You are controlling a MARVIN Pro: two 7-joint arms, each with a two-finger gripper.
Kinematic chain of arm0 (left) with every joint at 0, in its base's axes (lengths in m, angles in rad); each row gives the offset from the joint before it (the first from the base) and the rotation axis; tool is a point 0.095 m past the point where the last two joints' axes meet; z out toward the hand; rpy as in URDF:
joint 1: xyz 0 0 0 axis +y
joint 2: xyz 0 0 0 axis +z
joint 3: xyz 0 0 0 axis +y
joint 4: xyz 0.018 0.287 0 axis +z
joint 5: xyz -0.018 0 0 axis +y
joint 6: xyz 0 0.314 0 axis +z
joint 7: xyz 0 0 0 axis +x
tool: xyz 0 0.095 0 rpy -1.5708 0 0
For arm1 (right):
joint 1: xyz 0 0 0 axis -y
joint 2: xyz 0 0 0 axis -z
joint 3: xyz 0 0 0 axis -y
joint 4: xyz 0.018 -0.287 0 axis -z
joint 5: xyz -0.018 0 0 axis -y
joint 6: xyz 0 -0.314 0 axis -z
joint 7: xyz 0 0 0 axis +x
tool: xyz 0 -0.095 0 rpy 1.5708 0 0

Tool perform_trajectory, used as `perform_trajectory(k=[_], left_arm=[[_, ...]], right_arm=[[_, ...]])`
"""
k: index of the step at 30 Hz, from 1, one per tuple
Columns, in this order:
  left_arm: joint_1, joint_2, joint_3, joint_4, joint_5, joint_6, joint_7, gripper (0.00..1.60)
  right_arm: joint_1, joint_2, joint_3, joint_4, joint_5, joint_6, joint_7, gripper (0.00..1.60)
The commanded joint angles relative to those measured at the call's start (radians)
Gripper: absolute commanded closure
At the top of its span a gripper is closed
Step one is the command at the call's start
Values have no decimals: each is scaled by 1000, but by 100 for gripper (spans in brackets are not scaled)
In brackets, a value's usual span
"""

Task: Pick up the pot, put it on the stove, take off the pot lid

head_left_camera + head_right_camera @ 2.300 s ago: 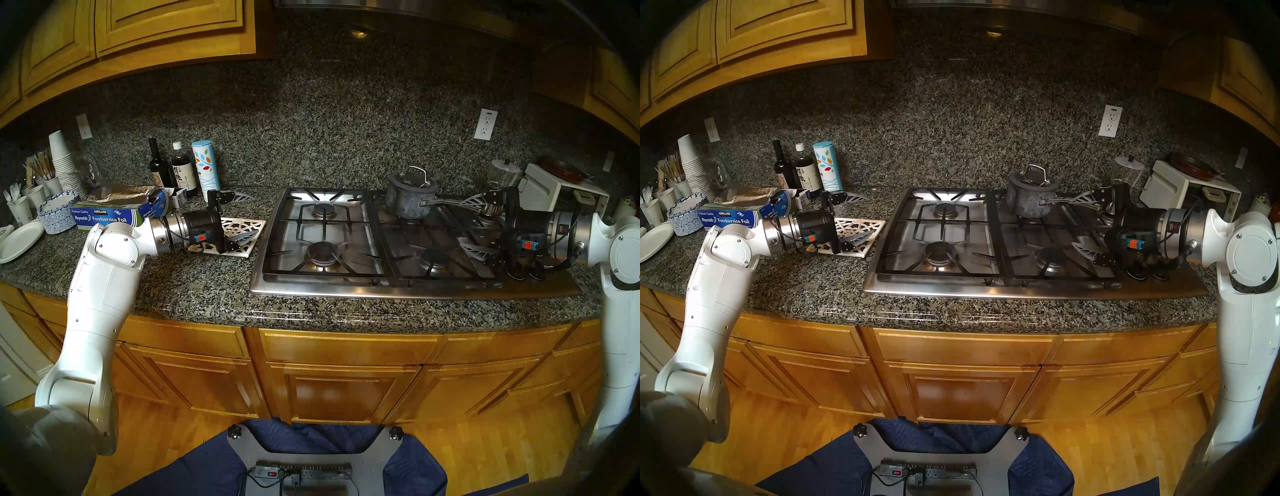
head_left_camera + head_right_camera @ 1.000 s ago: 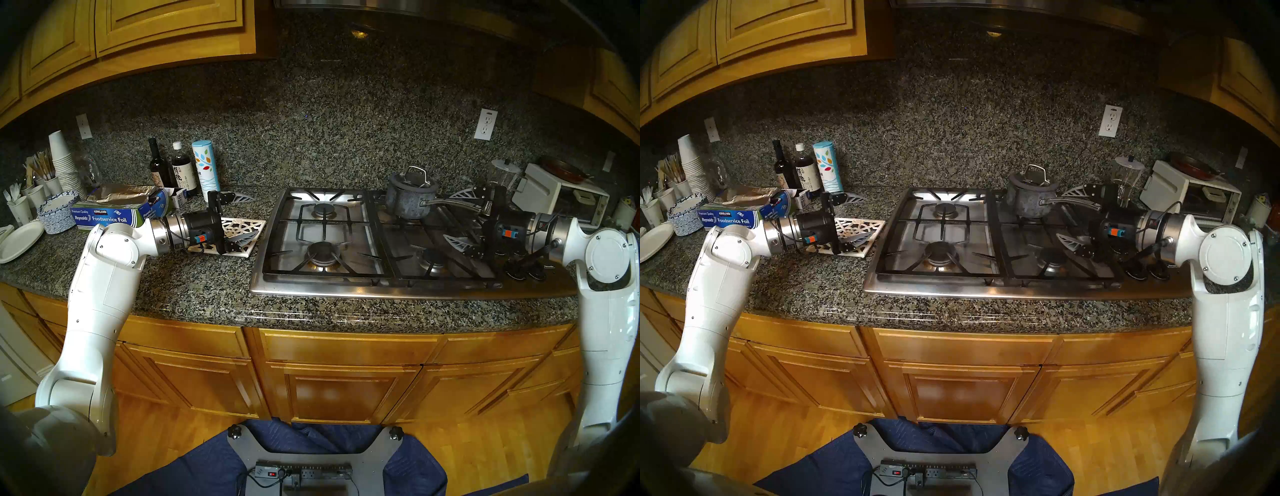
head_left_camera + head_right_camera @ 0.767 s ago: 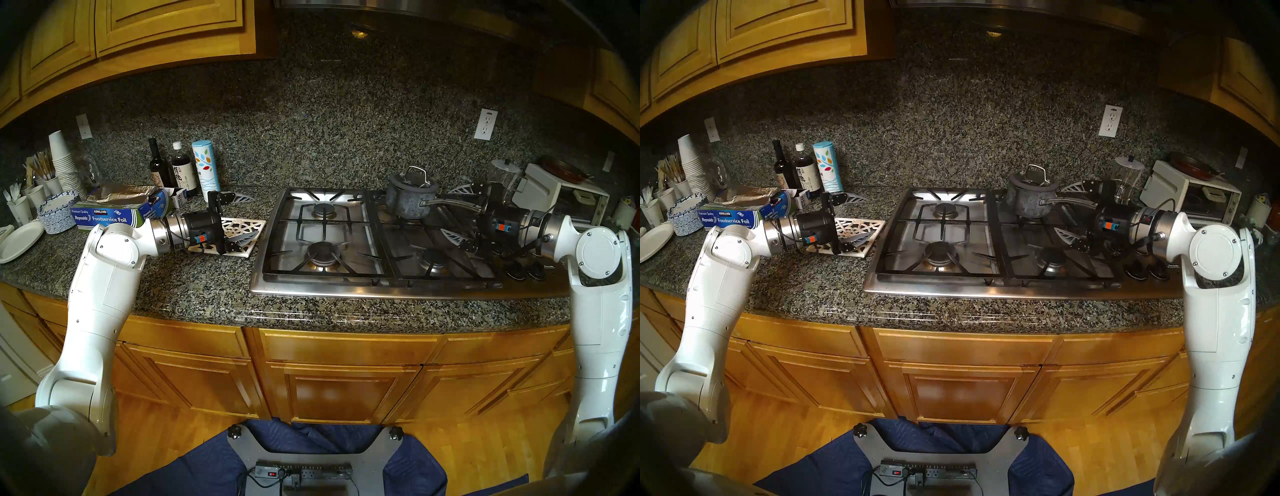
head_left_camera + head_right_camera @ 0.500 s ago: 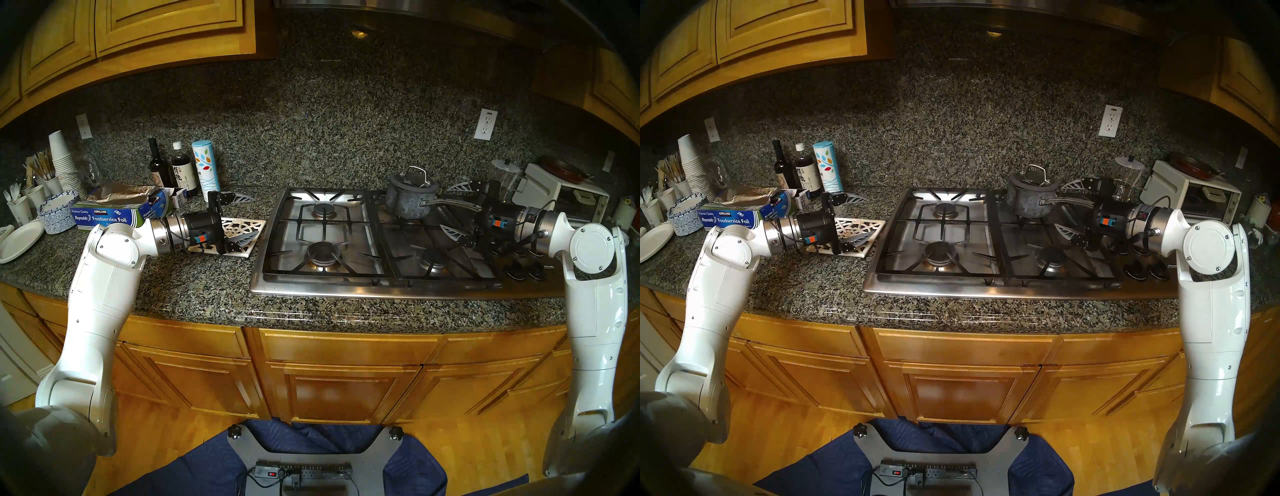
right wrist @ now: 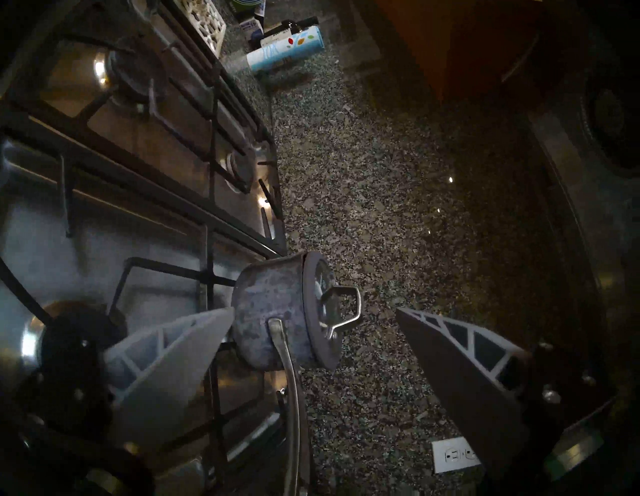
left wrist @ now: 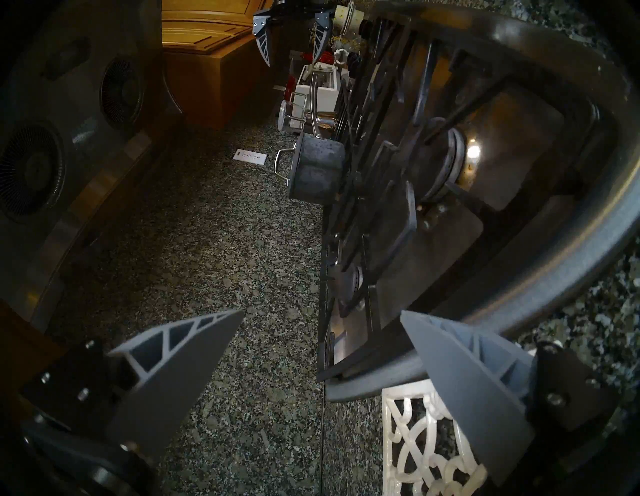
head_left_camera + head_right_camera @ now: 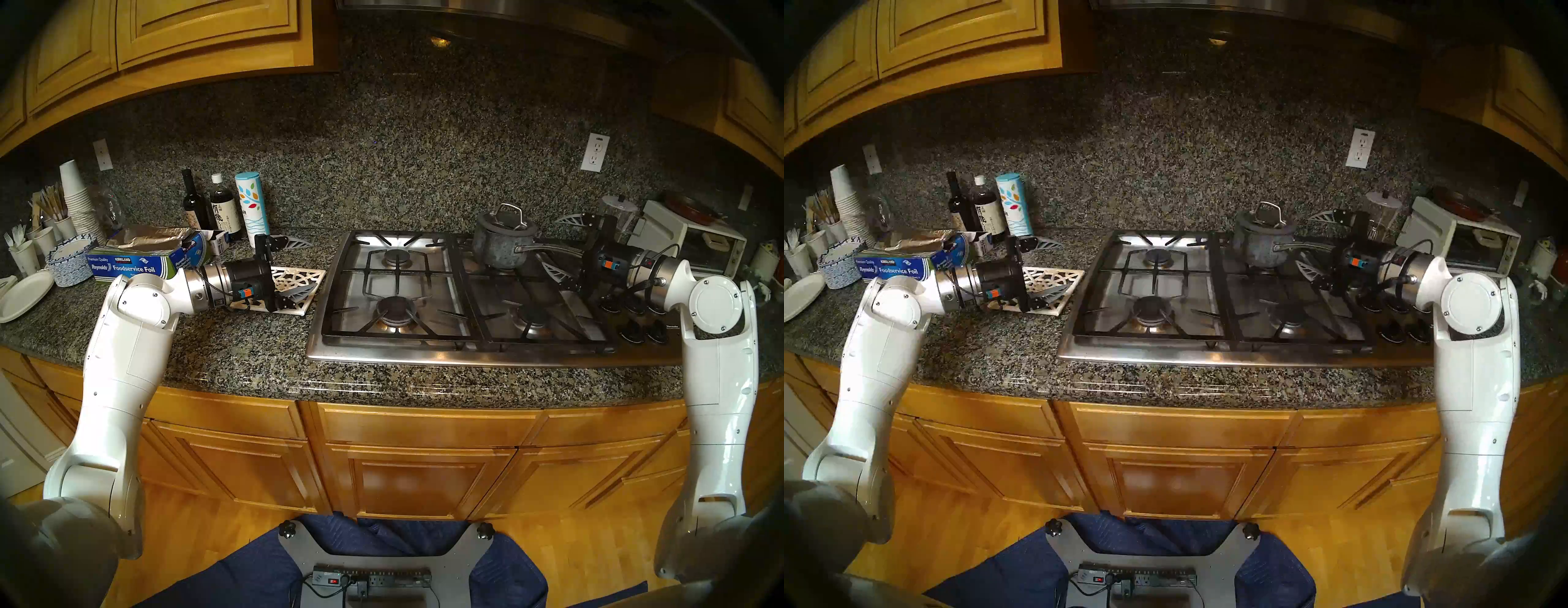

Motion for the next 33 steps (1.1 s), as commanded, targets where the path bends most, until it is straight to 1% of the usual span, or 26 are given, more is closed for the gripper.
perform_trajectory(k=[1, 2, 5, 10, 18, 19, 20, 22, 23, 24, 25, 26, 28, 29, 30, 33], left_arm=[[-34, 2, -10, -19, -9, -2, 9, 0], [-33, 2, -10, -19, -9, -2, 9, 0], [-33, 2, -10, -19, -9, -2, 9, 0], [-33, 2, -10, -19, -9, -2, 9, 0], [-33, 2, -10, -19, -8, -2, 9, 0], [-33, 2, -10, -19, -8, -2, 9, 0], [-33, 2, -10, -19, -8, -2, 9, 0], [-33, 2, -11, -19, -8, -2, 9, 0], [-33, 2, -11, -19, -8, -2, 9, 0], [-33, 2, -11, -19, -8, -2, 9, 0], [-33, 2, -11, -19, -8, -2, 9, 0], [-33, 2, -11, -19, -8, -2, 9, 0], [-33, 2, -11, -19, -8, -2, 9, 0], [-33, 2, -11, -19, -8, -2, 9, 0], [-33, 2, -11, -19, -8, -2, 9, 0], [-33, 2, -11, -19, -8, -2, 9, 0]], right_arm=[[75, -56, 4, -16, 13, 20, -78, 0], [81, -75, 7, -20, 25, 33, -89, 0], [92, -93, 4, -29, 26, 48, -102, 0], [94, -150, 3, -48, 41, 85, -138, 0], [95, -267, 6, -76, 79, 155, -221, 0], [93, -269, 2, -77, 91, 162, -237, 0], [96, -297, 11, -80, 94, 169, -246, 0], [97, -320, 13, -86, 106, 183, -272, 0], [98, -338, 16, -87, 116, 192, -291, 0], [98, -344, 14, -86, 137, 200, -307, 0], [100, -343, 13, -85, 157, 211, -305, 0], [99, -371, 19, -90, 155, 215, -334, 0], [99, -408, 26, -91, 180, 227, -370, 0], [98, -403, 21, -89, 201, 236, -372, 0], [97, -413, 19, -91, 202, 236, -383, 0], [96, -461, 21, -90, 233, 240, -438, 0]])
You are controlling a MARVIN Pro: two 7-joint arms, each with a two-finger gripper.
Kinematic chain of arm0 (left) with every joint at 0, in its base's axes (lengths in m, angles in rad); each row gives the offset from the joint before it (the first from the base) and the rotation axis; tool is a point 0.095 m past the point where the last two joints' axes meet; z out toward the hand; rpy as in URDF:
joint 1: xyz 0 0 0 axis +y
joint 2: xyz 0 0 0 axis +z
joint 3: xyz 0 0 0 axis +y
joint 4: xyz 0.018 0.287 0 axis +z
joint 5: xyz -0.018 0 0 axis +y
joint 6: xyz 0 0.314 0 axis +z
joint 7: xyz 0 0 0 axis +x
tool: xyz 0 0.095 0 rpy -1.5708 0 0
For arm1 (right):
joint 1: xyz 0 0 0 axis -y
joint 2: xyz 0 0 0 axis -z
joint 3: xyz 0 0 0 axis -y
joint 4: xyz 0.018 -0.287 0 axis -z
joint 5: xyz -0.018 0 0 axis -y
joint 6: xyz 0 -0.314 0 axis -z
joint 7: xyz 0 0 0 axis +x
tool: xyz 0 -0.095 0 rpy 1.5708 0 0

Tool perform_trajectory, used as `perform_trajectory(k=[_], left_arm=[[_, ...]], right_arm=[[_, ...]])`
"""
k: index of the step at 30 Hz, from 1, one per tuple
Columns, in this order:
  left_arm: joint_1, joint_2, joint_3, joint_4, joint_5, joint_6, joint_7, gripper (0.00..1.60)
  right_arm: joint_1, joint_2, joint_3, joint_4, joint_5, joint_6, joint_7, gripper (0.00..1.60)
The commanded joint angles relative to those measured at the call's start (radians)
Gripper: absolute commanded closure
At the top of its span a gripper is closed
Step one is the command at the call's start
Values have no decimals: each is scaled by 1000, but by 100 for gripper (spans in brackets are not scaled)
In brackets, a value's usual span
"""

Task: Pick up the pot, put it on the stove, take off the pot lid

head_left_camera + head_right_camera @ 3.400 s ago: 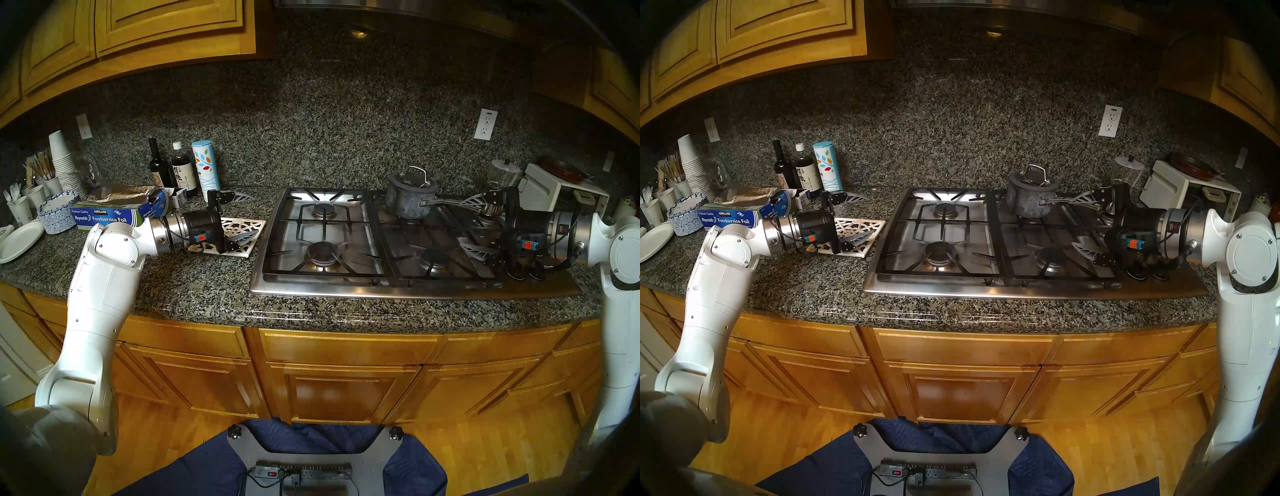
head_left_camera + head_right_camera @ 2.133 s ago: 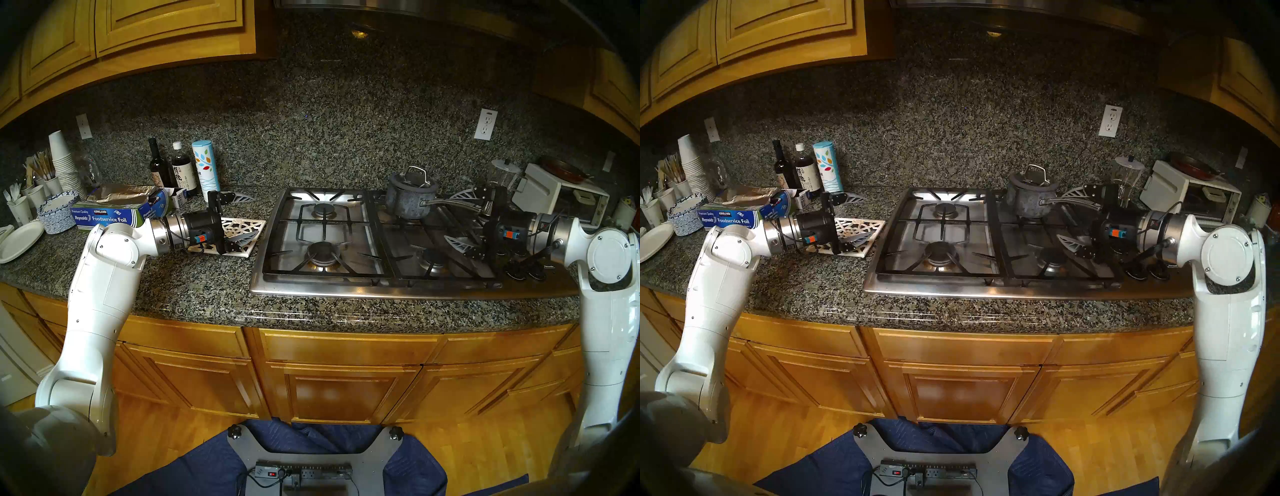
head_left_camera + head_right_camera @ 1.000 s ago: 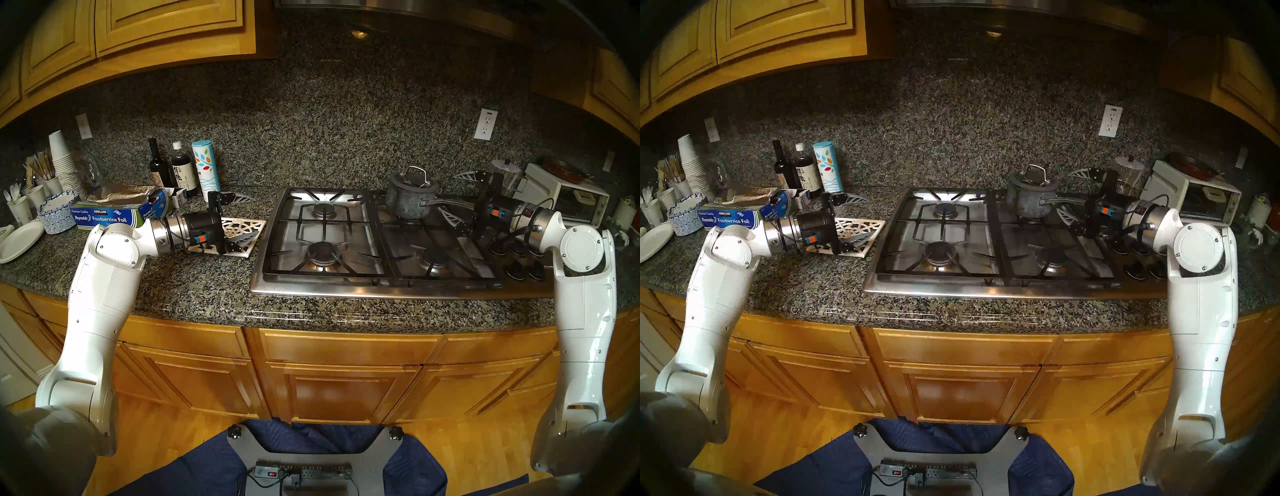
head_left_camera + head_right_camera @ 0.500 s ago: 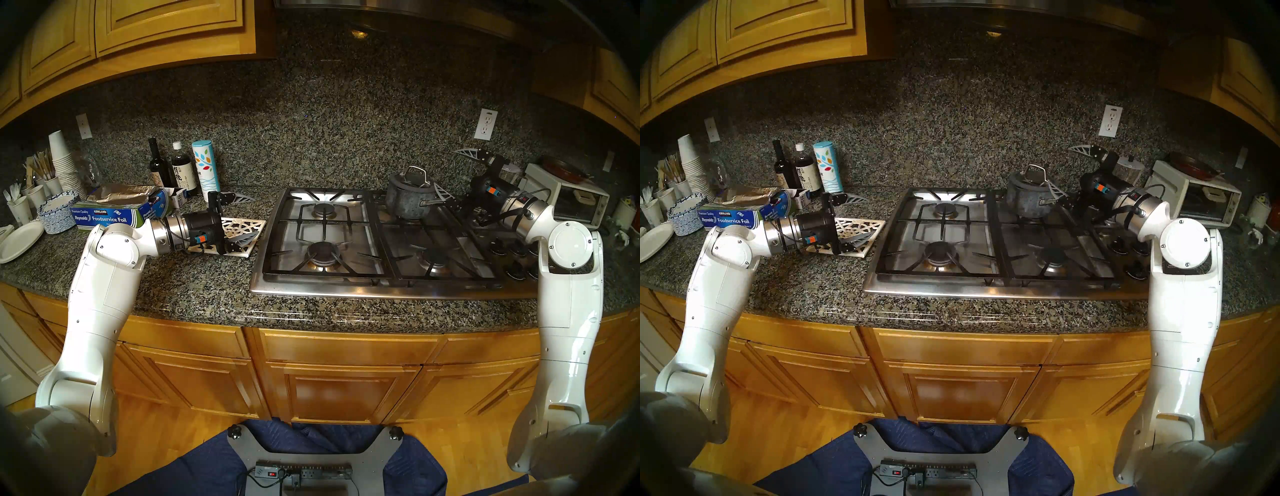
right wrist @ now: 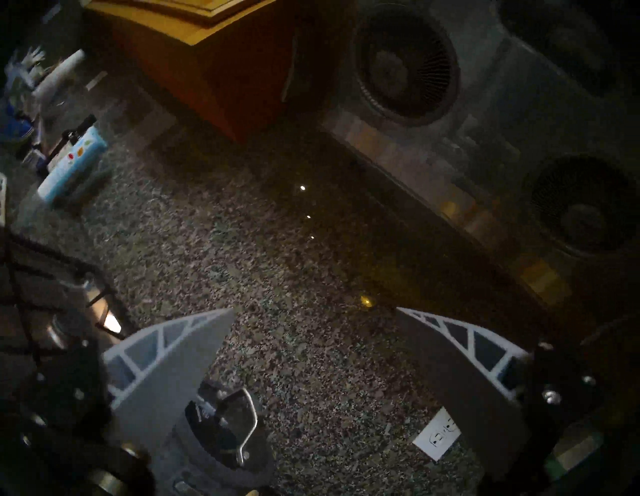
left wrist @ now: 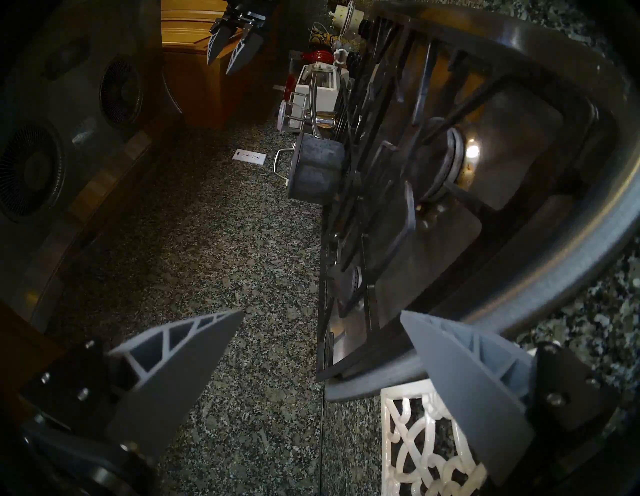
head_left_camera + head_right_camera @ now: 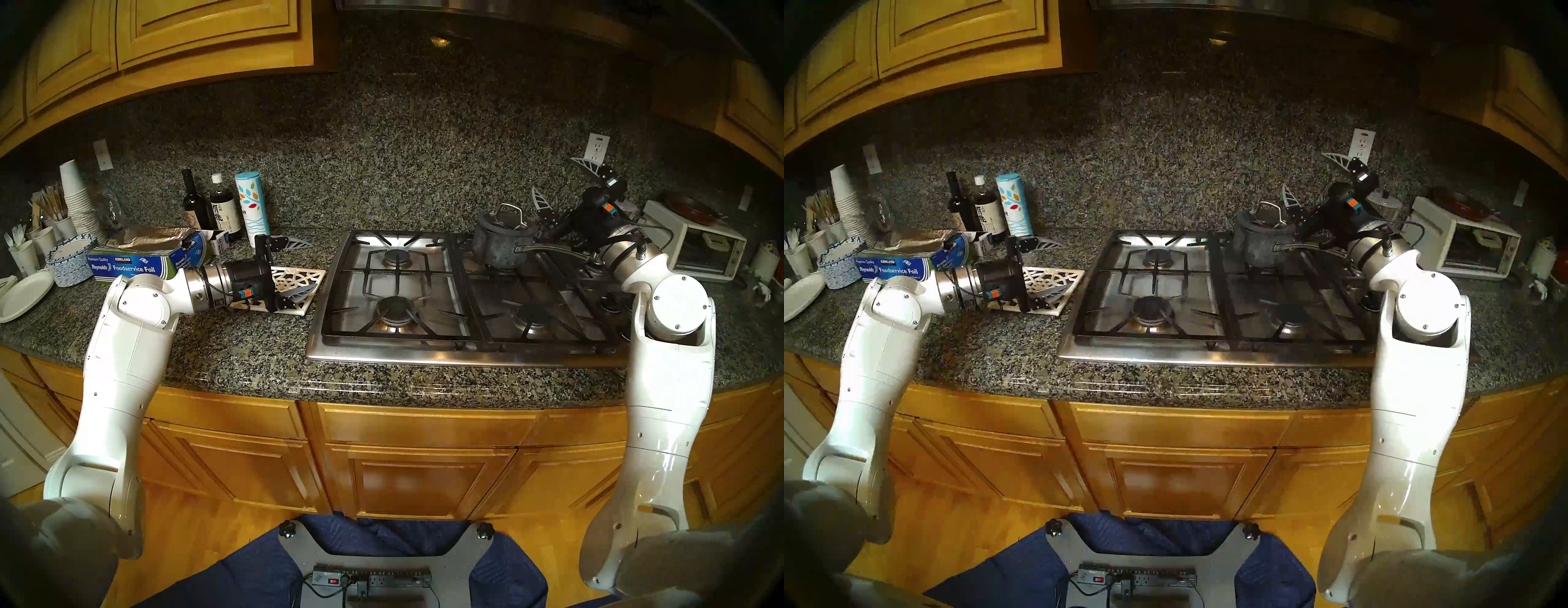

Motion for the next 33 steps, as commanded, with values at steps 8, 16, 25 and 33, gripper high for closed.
perform_trajectory(k=[8, 16, 25, 33], left_arm=[[-34, 2, -10, -19, -9, -2, 9, 0], [-34, 2, -11, -19, -9, -2, 9, 0], [-34, 2, -11, -19, -9, -2, 9, 0], [-35, 2, -11, -19, -9, -2, 9, 0]], right_arm=[[40, -199, -2, -28, 132, 10, -198, 0], [65, -295, 2, -30, 229, 5, -271, 0], [74, -356, 0, -38, 331, 0, -323, 0], [72, -373, -16, -39, 449, -1, -403, 0]])
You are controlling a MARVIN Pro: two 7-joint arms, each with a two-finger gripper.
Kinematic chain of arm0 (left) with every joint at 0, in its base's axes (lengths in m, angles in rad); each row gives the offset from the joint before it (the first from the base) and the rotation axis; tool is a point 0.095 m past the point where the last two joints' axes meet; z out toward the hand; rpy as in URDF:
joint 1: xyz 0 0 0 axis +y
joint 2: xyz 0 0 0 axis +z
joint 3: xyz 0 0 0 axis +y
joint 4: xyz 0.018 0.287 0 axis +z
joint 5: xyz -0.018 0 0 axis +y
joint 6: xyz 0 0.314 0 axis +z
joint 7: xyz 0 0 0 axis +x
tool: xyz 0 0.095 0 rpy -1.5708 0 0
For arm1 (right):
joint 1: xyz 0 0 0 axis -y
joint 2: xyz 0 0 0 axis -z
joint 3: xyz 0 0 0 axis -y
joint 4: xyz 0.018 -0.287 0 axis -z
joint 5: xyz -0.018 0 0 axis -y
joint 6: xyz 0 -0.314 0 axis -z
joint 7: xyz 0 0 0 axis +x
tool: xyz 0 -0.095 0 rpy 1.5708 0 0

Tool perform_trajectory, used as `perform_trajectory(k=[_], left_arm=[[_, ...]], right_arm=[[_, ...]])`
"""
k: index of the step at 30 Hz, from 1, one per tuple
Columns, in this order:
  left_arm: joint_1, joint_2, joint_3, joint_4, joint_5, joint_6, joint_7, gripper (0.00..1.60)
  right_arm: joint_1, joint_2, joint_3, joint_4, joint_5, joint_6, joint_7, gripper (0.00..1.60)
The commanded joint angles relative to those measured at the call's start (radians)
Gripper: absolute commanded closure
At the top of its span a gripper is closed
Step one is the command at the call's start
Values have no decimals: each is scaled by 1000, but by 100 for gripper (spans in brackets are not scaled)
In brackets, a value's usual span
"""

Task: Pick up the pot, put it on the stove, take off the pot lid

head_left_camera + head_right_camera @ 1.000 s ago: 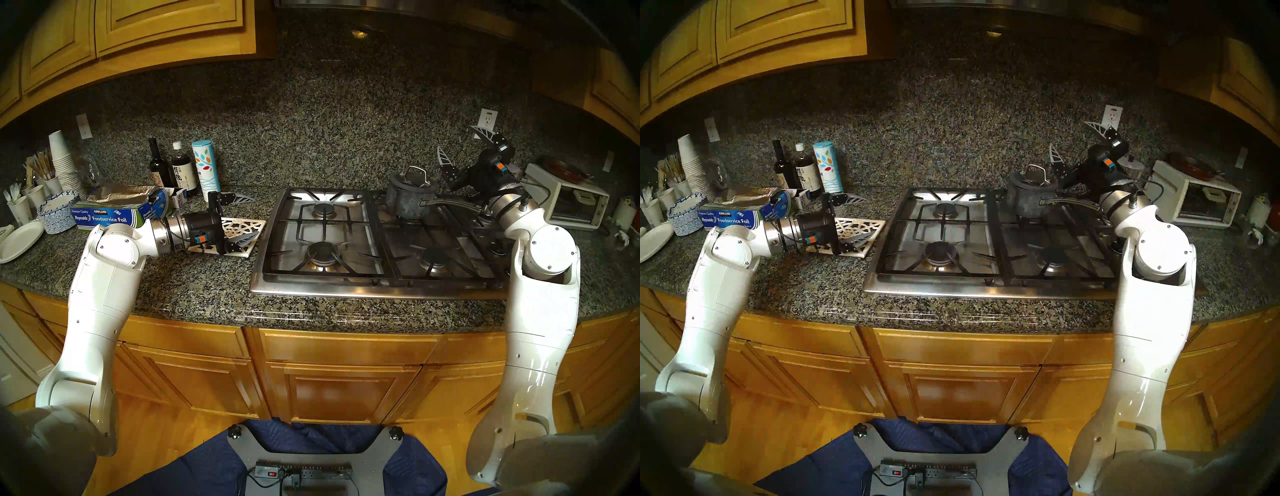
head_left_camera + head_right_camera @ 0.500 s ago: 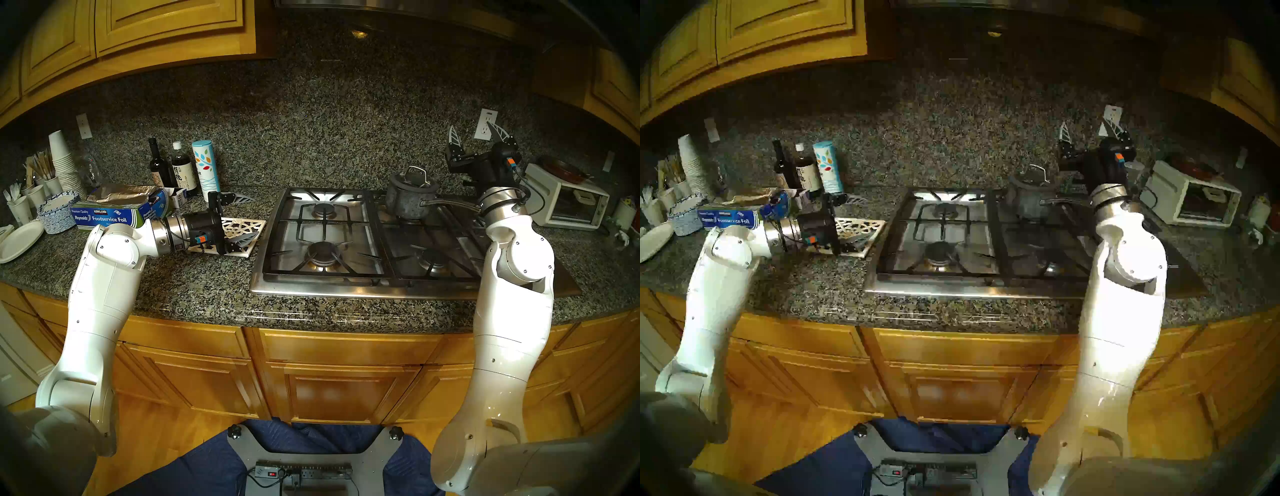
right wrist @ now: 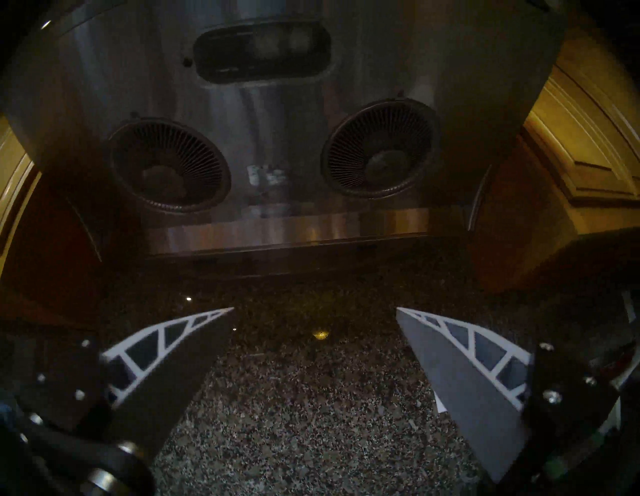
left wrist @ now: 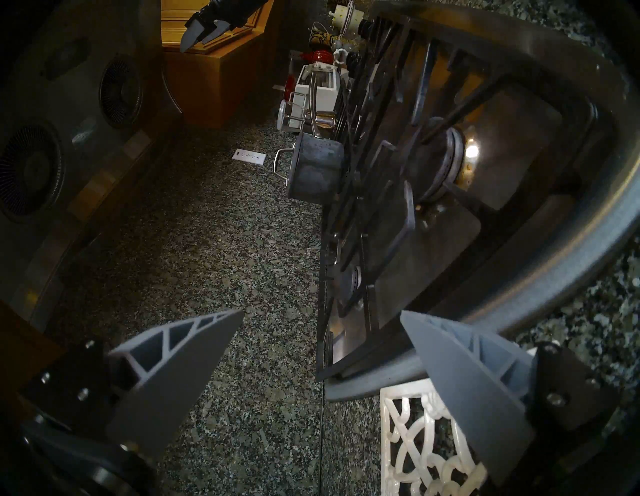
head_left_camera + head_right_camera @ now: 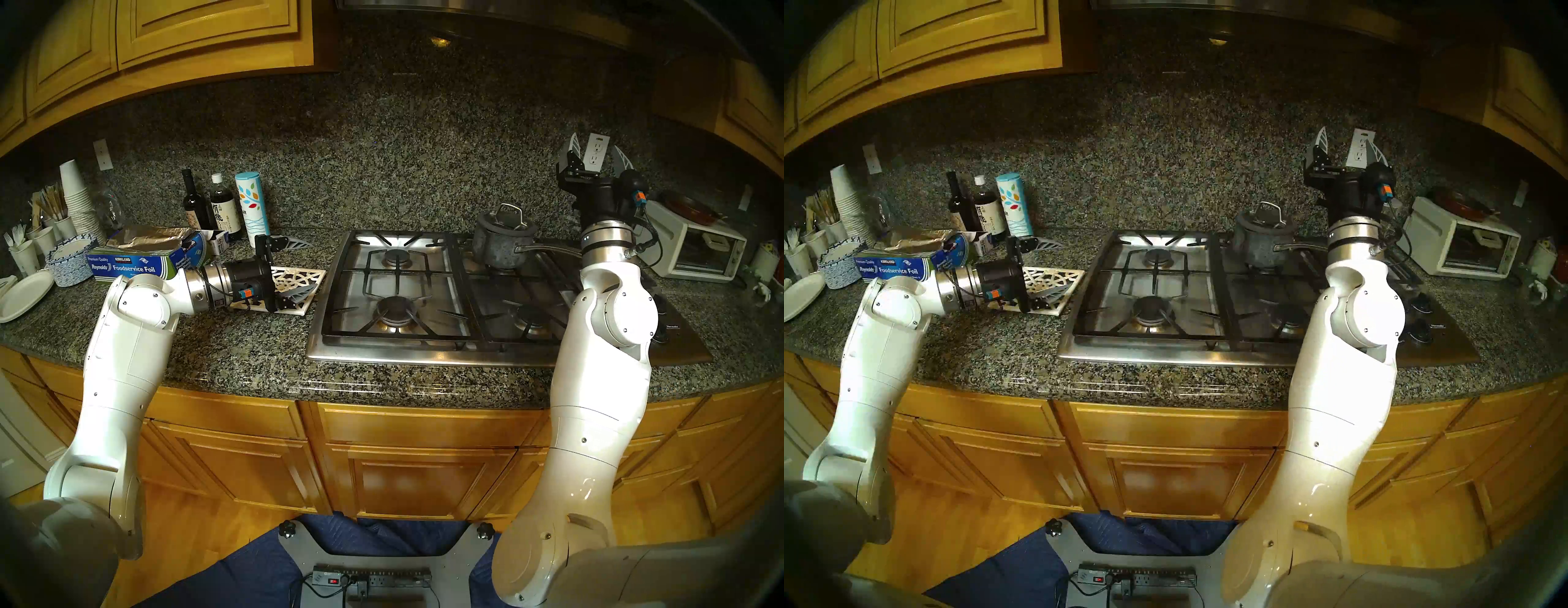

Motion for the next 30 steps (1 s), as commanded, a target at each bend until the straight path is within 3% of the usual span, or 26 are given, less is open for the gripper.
perform_trajectory(k=[1, 8, 28, 30], left_arm=[[-35, 2, -10, -19, -10, -2, 9, 0], [-35, 2, -10, -19, -10, -2, 9, 0], [-35, 2, -10, -19, -11, -2, 8, 0], [-35, 2, -10, -19, -11, -2, 8, 0]], right_arm=[[33, -22, -21, -34, 96, -10, -72, 0], [26, -23, -49, -39, 202, -6, -187, 0], [-1, -7, -88, -66, 227, -10, -271, 0], [1, -8, -99, -61, 259, -20, -304, 0]])
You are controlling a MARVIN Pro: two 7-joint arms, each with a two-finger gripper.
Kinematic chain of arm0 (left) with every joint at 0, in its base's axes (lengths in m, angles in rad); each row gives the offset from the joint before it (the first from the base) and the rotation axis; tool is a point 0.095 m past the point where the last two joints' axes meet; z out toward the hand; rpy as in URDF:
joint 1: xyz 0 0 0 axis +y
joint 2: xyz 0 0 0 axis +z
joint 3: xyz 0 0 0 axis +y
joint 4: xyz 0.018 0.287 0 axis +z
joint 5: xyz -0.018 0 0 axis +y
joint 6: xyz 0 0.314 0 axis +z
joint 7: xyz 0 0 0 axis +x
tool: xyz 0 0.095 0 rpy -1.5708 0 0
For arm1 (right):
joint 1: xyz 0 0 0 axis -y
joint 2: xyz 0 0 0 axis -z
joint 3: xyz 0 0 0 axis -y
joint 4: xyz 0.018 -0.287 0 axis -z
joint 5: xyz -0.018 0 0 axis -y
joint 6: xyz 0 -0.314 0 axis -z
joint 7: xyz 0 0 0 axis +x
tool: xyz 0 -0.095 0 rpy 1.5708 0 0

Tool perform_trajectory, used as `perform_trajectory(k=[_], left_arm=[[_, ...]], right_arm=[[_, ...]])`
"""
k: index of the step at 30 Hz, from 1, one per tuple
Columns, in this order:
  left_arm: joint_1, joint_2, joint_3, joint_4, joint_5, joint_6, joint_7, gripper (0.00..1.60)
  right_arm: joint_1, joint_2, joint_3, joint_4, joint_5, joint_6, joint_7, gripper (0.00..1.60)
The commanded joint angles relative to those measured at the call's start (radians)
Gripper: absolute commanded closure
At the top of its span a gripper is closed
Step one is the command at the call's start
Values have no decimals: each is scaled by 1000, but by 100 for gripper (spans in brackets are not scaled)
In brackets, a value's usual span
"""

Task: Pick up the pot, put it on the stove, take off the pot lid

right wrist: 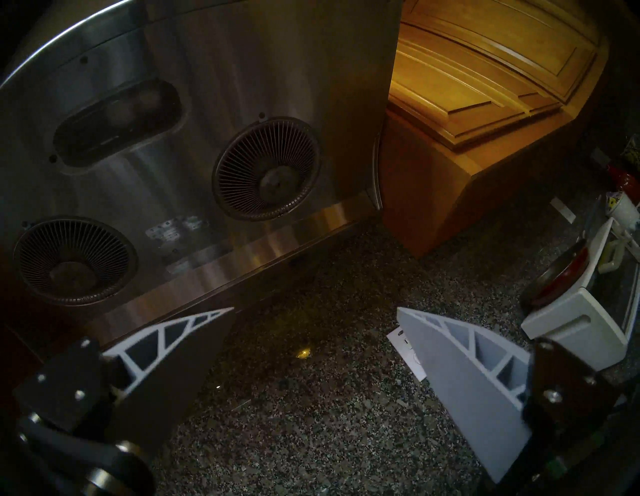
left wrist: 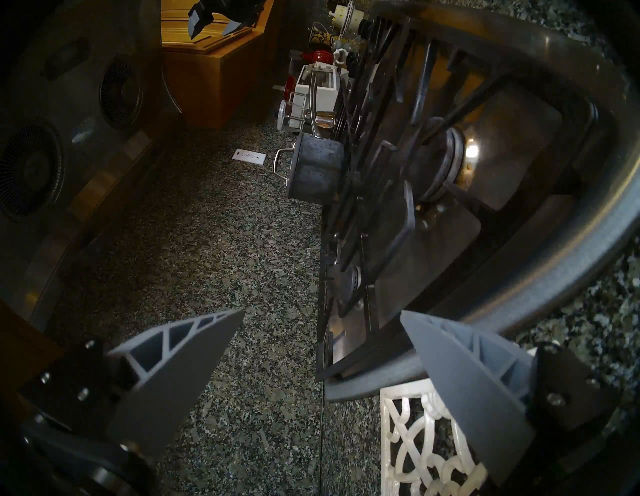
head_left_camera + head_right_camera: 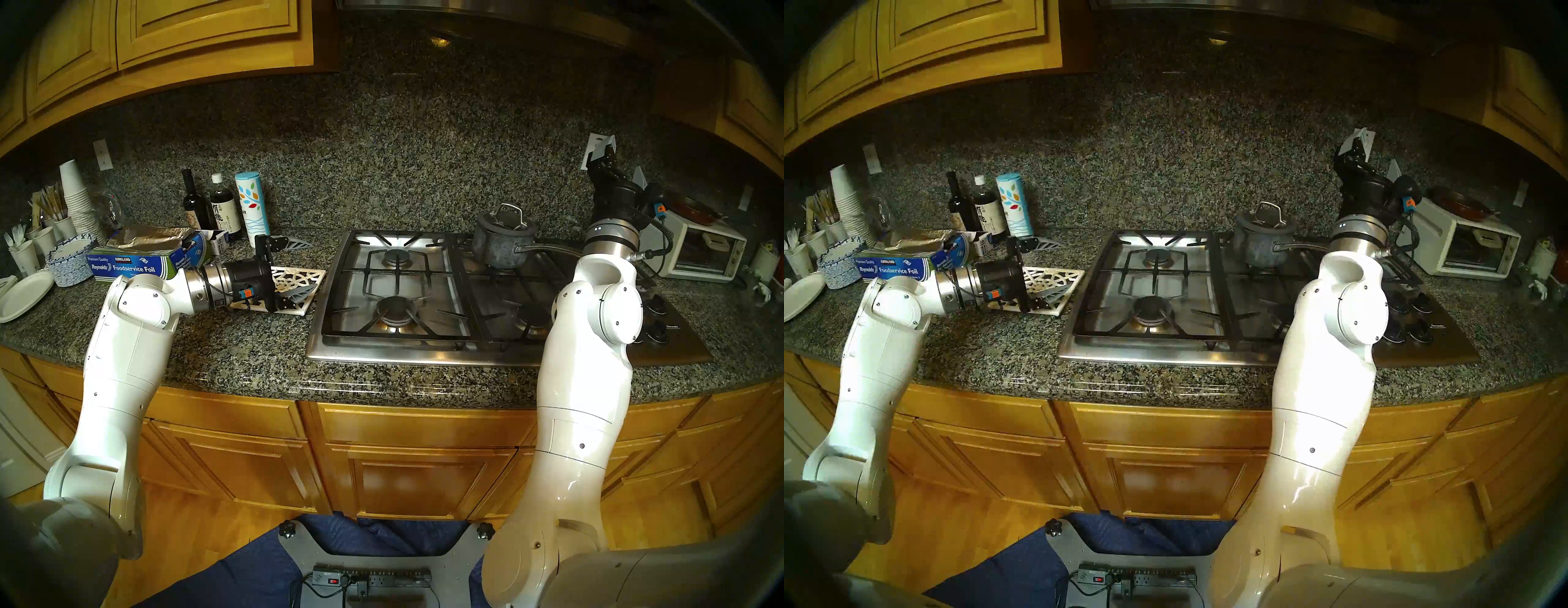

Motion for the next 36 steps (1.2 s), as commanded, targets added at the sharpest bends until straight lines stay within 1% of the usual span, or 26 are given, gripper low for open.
perform_trajectory(k=[1, 3, 4, 5, 7, 10, 11, 17, 19, 27, 36], left_arm=[[-35, 2, -10, -19, -11, -2, 8, 0], [-35, 2, -10, -19, -11, -2, 9, 0], [-35, 2, -10, -19, -10, -2, 9, 0], [-35, 2, -10, -19, -10, -2, 9, 0], [-35, 2, -10, -19, -10, -2, 9, 0], [-35, 2, -10, -19, -10, -2, 9, 0], [-35, 2, -10, -19, -10, -2, 9, 0], [-35, 2, -11, -19, -10, -2, 9, 0], [-35, 2, -11, -19, -10, -2, 9, 0], [-35, 2, -10, -19, -10, -2, 9, 0], [-35, 2, -10, -19, -11, -2, 8, 0]], right_arm=[[18, 10, -25, -30, 24, -17, -25, 0], [27, 7, -37, -19, 64, -46, -59, 0], [30, 5, -42, -19, 75, -44, -70, 0], [36, 4, -57, -9, 114, -68, -102, 0], [36, -2, -61, -8, 126, -73, -112, 0], [46, 7, -90, 9, 190, -109, -159, 0], [51, -10, -90, 9, 197, -115, -167, 0], [65, -14, -132, 35, 284, -173, -232, 0], [68, -18, -142, 46, 305, -200, -249, 0], [76, -24, -188, 90, 368, -267, -290, 0], [78, -27, -226, 145, 407, -329, -301, 0]])
